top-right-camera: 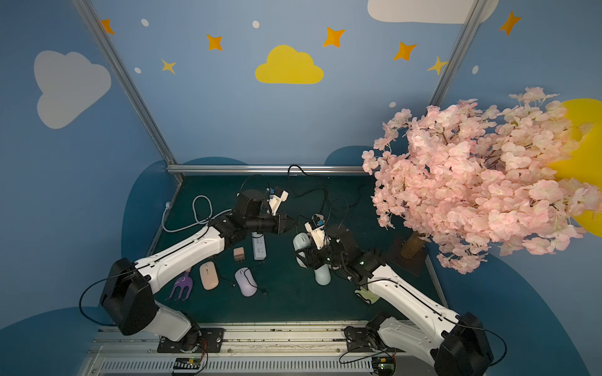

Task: Unplug the wireless mouse
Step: Remove the power cord from the mouse.

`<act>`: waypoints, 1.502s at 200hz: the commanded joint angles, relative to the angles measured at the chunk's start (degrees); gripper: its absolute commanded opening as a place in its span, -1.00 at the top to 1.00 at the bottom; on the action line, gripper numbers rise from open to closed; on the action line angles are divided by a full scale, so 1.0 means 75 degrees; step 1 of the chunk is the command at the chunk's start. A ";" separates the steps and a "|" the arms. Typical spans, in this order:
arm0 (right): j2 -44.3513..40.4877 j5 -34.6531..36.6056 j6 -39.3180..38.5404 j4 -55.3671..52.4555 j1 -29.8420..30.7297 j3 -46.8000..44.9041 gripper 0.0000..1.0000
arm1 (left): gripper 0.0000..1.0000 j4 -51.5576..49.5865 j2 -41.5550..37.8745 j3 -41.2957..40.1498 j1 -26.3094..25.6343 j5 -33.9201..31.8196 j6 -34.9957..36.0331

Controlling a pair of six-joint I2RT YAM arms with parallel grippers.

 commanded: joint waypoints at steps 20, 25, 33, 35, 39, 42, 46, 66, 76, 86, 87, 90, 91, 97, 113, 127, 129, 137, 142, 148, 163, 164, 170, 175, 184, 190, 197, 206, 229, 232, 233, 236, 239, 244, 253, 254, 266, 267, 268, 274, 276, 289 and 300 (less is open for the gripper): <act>0.0027 -0.0326 0.0233 -0.0325 0.0083 0.0110 1.00 | 0.92 0.0103 -0.0223 0.0012 0.0020 -0.0412 0.0027; 0.0018 -0.0275 0.0284 -0.0323 0.0113 0.0039 1.00 | 0.92 0.0115 -0.0237 0.0004 0.0020 -0.0464 0.0030; 0.0000 -0.0210 0.0359 -0.0323 0.0142 -0.0046 1.00 | 0.92 0.0106 -0.0289 0.0003 0.0035 -0.0535 0.0039; -0.0009 -0.0203 0.0369 -0.0329 0.0152 -0.0072 1.00 | 0.92 0.0104 -0.0290 0.0003 0.0037 -0.0557 0.0031; -0.0020 -0.0200 0.0399 -0.0325 0.0161 -0.0110 1.00 | 0.92 0.0103 -0.0302 0.0018 0.0033 -0.0583 0.0047; -0.0029 -0.0200 0.0421 -0.0314 0.0174 -0.0140 1.00 | 0.92 0.0103 -0.0313 0.0015 0.0035 -0.0585 0.0047; -0.0035 -0.0200 0.0459 -0.0311 0.0199 -0.0167 1.00 | 0.92 0.0097 -0.0319 0.0025 0.0037 -0.0598 0.0052; -0.0012 -0.0247 0.0528 -0.0398 0.0317 -0.0218 1.00 | 0.92 0.0121 -0.0344 0.0015 0.0026 -0.0666 0.0048; 0.0021 -0.0237 0.0534 -0.0485 0.0398 -0.0196 1.00 | 0.92 0.0138 -0.0378 0.0003 0.0025 -0.0721 0.0030; 0.0068 -0.0235 0.0537 -0.0586 0.0489 -0.0163 1.00 | 0.92 0.0138 -0.0406 -0.0009 0.0035 -0.0808 0.0034; 0.0069 -0.0235 0.0538 -0.0595 0.0500 -0.0161 1.00 | 0.92 0.0144 -0.0413 -0.0009 0.0036 -0.0818 0.0037; 0.0086 -0.0223 0.0535 -0.0619 0.0524 -0.0160 1.00 | 0.92 0.0149 -0.0425 -0.0006 0.0043 -0.0841 0.0035; 0.0090 -0.0223 0.0537 -0.0617 0.0529 -0.0159 1.00 | 0.92 0.0150 -0.0429 -0.0007 0.0046 -0.0846 0.0038; 0.0102 -0.0194 0.0560 -0.0659 0.0576 -0.0159 1.00 | 0.92 0.0162 -0.0452 -0.0009 0.0048 -0.0895 0.0035; 0.0128 -0.0114 0.0652 -0.0651 0.0729 -0.0235 1.00 | 0.92 0.0184 -0.0494 0.0006 0.0080 -0.0942 0.0044; 0.0152 -0.0017 0.0757 -0.0671 0.0836 -0.0305 1.00 | 0.92 0.0217 -0.0558 -0.0019 0.0083 -0.1003 0.0052; 0.0158 -0.0014 0.0776 -0.0674 0.0847 -0.0310 1.00 | 0.92 0.0220 -0.0578 -0.0026 0.0090 -0.1030 0.0052; 0.0182 0.0010 0.0827 -0.0683 0.0904 -0.0334 1.00 | 0.92 0.0231 -0.0614 -0.0051 0.0088 -0.1096 0.0064; 0.0198 0.0038 0.0871 -0.0693 0.0949 -0.0355 1.00 | 0.92 0.0249 -0.0651 -0.0072 0.0092 -0.1134 0.0080; 0.0221 0.0087 0.0905 -0.0698 0.1010 -0.0378 1.00 | 0.92 0.0244 -0.0697 -0.0098 0.0096 -0.1192 0.0079; 0.0308 0.0160 0.0994 -0.0740 0.1116 -0.0417 1.00 | 0.92 0.0330 -0.0815 -0.0213 0.0128 -0.1301 0.0075; 0.0312 0.0167 0.0990 -0.0748 0.1124 -0.0417 1.00 | 0.92 0.0334 -0.0817 -0.0217 0.0129 -0.1310 0.0069; 0.0347 0.0194 0.1024 -0.0762 0.1143 -0.0417 1.00 | 0.92 0.0354 -0.0876 -0.0273 0.0141 -0.1359 0.0057; 0.0377 0.0215 0.1049 -0.0787 0.1168 -0.0417 1.00 | 0.92 0.0389 -0.0925 -0.0323 0.0143 -0.1394 0.0059; 0.0420 0.0242 0.1099 -0.0835 0.1185 -0.0388 1.00 | 0.92 0.0410 -0.0978 -0.0393 0.0170 -0.1406 0.0052; 0.0442 0.0284 0.1113 -0.0838 0.1207 -0.0372 1.00 | 0.92 0.0388 -0.0983 -0.0407 0.0186 -0.1406 0.0049; 0.0466 0.0341 0.1132 -0.0847 0.1224 -0.0339 1.00 | 0.92 0.0364 -0.0982 -0.0424 0.0218 -0.1404 0.0030; 0.0519 0.0445 0.1192 -0.0881 0.1257 -0.0264 1.00 | 0.92 0.0350 -0.0983 -0.0453 0.0235 -0.1401 0.0027; 0.0838 0.0679 0.1462 -0.0983 0.1402 -0.0017 1.00 | 0.92 0.0208 -0.0931 -0.0501 0.0339 -0.1282 -0.0023; 0.0891 0.0714 0.1493 -0.1000 0.1445 0.0009 1.00 | 0.92 0.0174 -0.0913 -0.0511 0.0363 -0.1255 -0.0026; 0.0914 0.0726 0.1503 -0.1001 0.1465 0.0019 1.00 | 0.92 0.0156 -0.0913 -0.0512 0.0370 -0.1247 -0.0028; 0.0971 0.0769 0.1535 -0.1015 0.1521 0.0066 1.00 | 0.92 0.0126 -0.0898 -0.0516 0.0401 -0.1228 -0.0033; 0.1025 0.0834 0.1568 -0.1033 0.1576 0.0109 1.00 | 0.92 0.0087 -0.0884 -0.0534 0.0431 -0.1194 -0.0042; 0.1133 0.0980 0.1648 -0.1063 0.1696 0.0181 1.00 | 0.92 0.0042 -0.0869 -0.0547 0.0497 -0.1133 -0.0081; 0.1334 0.1285 0.1825 -0.1100 0.1914 0.0327 1.00 | 0.92 0.0053 -0.0843 -0.0626 0.0654 -0.0982 -0.0192; 0.1352 0.1322 0.1850 -0.1104 0.1933 0.0348 1.00 | 0.92 0.0055 -0.0842 -0.0634 0.0673 -0.0964 -0.0199; 0.1717 0.1567 0.2237 -0.1187 0.2162 0.0557 1.00 | 0.92 0.0025 -0.0813 -0.0683 0.0900 -0.0737 -0.0310; 0.1749 0.1574 0.2273 -0.1206 0.2186 0.0574 1.00 | 0.92 0.0006 -0.0810 -0.0680 0.0914 -0.0724 -0.0317; 0.1795 0.1578 0.2320 -0.1221 0.2198 0.0594 1.00 | 0.92 0.0002 -0.0808 -0.0678 0.0927 -0.0712 -0.0320; 0.2015 0.1598 0.2533 -0.1325 0.2259 0.0741 1.00 | 0.92 -0.0061 -0.0827 -0.0674 0.1009 -0.0665 -0.0313; 0.2092 0.1603 0.2611 -0.1376 0.2275 0.0795 1.00 | 0.92 -0.0084 -0.0830 -0.0673 0.1030 -0.0655 -0.0303; 0.2771 0.1545 0.2864 -0.1917 0.2382 0.1308 1.00 | 0.92 -0.0270 -0.0876 -0.0632 0.1144 -0.0632 -0.0234; 0.3297 0.1643 0.2983 -0.2372 0.2535 0.1751 1.00 | 0.92 -0.0401 -0.0937 -0.0638 0.1256 -0.0617 -0.0215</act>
